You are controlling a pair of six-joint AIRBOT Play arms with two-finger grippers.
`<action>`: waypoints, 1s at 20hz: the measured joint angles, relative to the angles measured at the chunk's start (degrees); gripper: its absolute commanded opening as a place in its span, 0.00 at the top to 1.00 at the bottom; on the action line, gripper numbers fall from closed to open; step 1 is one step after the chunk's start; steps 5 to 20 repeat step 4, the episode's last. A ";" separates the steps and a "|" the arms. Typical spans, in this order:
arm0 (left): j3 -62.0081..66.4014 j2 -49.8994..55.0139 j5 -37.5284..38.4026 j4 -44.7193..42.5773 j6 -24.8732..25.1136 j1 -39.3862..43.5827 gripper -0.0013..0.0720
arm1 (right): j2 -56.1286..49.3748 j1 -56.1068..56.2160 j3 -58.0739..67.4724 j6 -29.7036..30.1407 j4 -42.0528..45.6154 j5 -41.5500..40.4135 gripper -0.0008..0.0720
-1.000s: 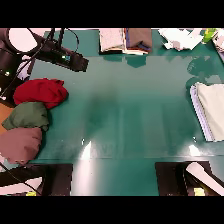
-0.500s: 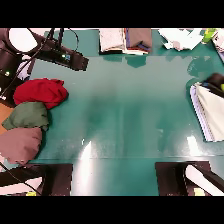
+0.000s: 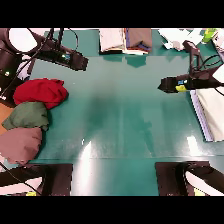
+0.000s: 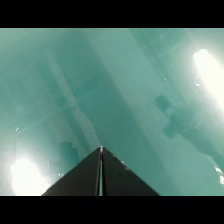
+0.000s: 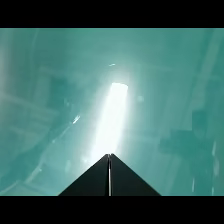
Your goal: Fold the shirts.
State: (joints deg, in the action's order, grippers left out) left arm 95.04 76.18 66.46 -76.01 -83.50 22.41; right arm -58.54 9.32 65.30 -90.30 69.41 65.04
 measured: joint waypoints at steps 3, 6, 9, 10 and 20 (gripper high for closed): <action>0.00 0.00 0.00 0.00 -0.02 0.00 0.95 | 0.00 1.77 0.00 0.00 0.42 -0.33 0.96; 0.00 0.00 0.00 0.00 -0.02 0.02 0.95 | 0.00 2.03 0.00 0.00 0.57 -0.42 0.97; 0.00 0.00 0.00 0.00 -0.02 0.02 0.95 | 0.00 2.03 0.00 0.00 0.57 -0.42 0.97; 0.00 0.00 0.00 0.00 -0.02 0.02 0.95 | 0.00 2.03 0.00 0.00 0.57 -0.42 0.97; 0.00 0.00 0.00 0.00 -0.02 0.02 0.95 | 0.00 2.03 0.00 0.00 0.57 -0.42 0.97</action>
